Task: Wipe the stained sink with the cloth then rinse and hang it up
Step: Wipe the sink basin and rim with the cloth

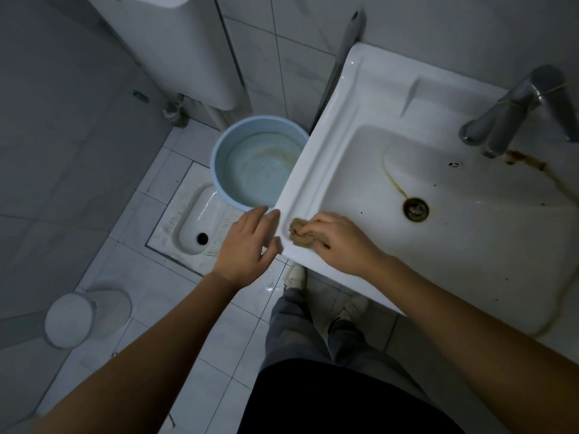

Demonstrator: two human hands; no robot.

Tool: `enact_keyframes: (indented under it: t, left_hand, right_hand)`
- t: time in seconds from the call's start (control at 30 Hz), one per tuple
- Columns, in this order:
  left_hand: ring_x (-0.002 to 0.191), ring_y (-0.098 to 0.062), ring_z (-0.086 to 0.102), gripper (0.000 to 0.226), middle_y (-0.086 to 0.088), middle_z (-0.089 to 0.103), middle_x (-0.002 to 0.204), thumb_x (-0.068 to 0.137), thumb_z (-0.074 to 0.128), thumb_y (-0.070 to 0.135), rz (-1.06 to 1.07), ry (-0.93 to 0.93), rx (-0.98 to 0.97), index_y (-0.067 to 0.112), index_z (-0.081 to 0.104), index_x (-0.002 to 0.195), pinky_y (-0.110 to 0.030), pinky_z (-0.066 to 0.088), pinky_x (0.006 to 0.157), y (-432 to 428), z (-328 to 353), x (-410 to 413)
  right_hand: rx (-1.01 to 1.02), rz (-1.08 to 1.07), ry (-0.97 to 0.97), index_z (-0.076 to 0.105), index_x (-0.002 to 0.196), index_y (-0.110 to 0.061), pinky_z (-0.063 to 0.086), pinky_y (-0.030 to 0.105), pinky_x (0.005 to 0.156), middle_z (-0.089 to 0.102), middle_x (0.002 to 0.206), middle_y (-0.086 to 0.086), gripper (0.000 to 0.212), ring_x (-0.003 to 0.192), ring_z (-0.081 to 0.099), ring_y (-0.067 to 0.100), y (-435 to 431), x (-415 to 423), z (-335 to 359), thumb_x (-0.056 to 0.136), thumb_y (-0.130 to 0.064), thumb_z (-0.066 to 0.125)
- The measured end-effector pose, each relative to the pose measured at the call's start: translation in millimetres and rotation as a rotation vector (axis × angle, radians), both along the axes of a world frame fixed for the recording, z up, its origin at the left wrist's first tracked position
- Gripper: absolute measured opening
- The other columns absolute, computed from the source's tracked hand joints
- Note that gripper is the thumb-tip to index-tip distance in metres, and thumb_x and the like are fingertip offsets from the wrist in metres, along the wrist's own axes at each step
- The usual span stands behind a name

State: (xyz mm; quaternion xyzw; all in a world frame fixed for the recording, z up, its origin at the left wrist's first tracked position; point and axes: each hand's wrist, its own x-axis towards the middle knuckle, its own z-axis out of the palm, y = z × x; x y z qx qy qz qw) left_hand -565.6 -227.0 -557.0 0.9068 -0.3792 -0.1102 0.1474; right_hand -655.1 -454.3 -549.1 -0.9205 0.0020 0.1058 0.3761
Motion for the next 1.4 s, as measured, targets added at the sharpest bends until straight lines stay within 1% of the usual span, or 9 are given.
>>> enact_keyframes:
  t: [0.13,0.27,0.43,0.57,0.73,0.9,1.1,1.3,1.4]
  left_hand:
    - [0.134,-0.028,0.045,0.052,-0.009,0.048,0.149,0.101,0.048,0.042,0.012,0.01,-0.005,0.018,0.043,0.146,-0.042,0.043,0.107,-0.7,1.2,-2.0]
    - [0.134,-0.028,0.045,0.055,-0.009,0.047,0.15,0.101,0.045,0.046,0.019,0.004,0.01,0.017,0.04,0.148,-0.043,0.043,0.108,-1.6,-0.8,-5.1]
    - [0.137,-0.03,0.043,0.056,-0.01,0.044,0.152,0.1,0.047,0.045,0.02,-0.001,0.036,0.017,0.04,0.148,-0.046,0.044,0.107,-3.1,0.5,-6.6]
    - [0.142,-0.034,0.04,0.057,-0.014,0.042,0.155,0.097,0.051,0.041,-0.011,-0.096,0.017,0.012,0.047,0.145,-0.047,0.036,0.114,-12.8,5.5,-8.5]
    - [0.141,-0.034,0.043,0.048,-0.017,0.052,0.147,0.099,0.052,0.036,-0.247,-0.119,-0.041,0.006,0.058,0.136,-0.053,0.031,0.117,-47.6,4.4,-12.7]
    - [0.141,-0.032,0.042,0.033,-0.015,0.056,0.138,0.1,0.049,0.028,-0.313,-0.107,-0.067,0.008,0.064,0.122,-0.053,0.025,0.119,-53.5,-7.5,-17.2]
    - [0.141,-0.032,0.042,0.032,-0.014,0.055,0.138,0.1,0.047,0.029,-0.311,-0.112,-0.094,0.009,0.063,0.12,-0.054,0.026,0.119,-52.6,-13.6,-15.7]
    - [0.144,-0.033,0.039,0.037,-0.017,0.053,0.143,0.101,0.047,0.032,-0.315,-0.108,-0.065,0.007,0.061,0.124,-0.053,0.021,0.122,-51.7,-16.6,-15.4]
    - [0.141,-0.035,0.041,0.032,-0.017,0.054,0.139,0.099,0.05,0.028,-0.321,-0.125,-0.063,0.008,0.062,0.121,-0.055,0.025,0.119,-53.2,-13.7,-15.3]
  right_hand:
    - [-0.003,-0.122,0.037,0.069,0.121,-0.022,0.05,0.03,0.083,0.063,0.107,-0.001,0.039,0.099,0.062,0.021,-22.9,-0.8,-0.9,0.086,-0.009,0.06]
    - [0.051,-0.359,-0.023,0.065,0.127,-0.017,0.049,0.033,0.097,0.059,0.12,0.0,0.041,0.11,0.058,0.022,-2.1,12.5,-6.4,0.087,-0.009,0.061]
    - [-0.086,-0.196,-0.099,0.07,0.113,-0.029,0.042,0.04,0.087,0.06,0.114,-0.008,0.04,0.106,0.055,0.021,26.6,0.6,-7.8,0.079,-0.011,0.06]
    - [-0.018,-0.079,-0.056,0.071,0.117,-0.029,0.042,0.037,0.09,0.06,0.113,-0.008,0.039,0.106,0.054,0.017,-7.2,-29.1,-5.7,0.082,-0.013,0.06]
    - [-0.02,-0.132,0.021,0.072,0.114,-0.028,0.045,0.034,0.089,0.06,0.111,-0.011,0.036,0.101,0.053,0.01,-54.0,-94.0,5.5,0.083,-0.013,0.062]
    - [-0.062,-0.271,0.106,0.075,0.112,-0.024,0.049,0.045,0.09,0.063,0.112,-0.005,0.035,0.102,0.058,0.018,-74.3,-141.0,12.7,0.083,-0.005,0.067]
    - [-0.105,-0.385,0.112,0.074,0.106,-0.026,0.048,0.044,0.086,0.064,0.11,-0.006,0.034,0.101,0.059,0.022,-40.3,-102.3,12.8,0.084,-0.005,0.059]
    - [-0.107,-0.3,0.101,0.066,0.12,-0.039,0.034,0.038,0.093,0.058,0.121,-0.012,0.034,0.113,0.05,0.016,13.4,-48.2,12.1,0.091,-0.025,0.054]
    - [-0.131,-0.291,0.071,0.062,0.131,-0.036,0.036,0.037,0.096,0.057,0.124,-0.009,0.04,0.112,0.048,0.015,5.6,-68.6,13.6,0.094,-0.023,0.051]
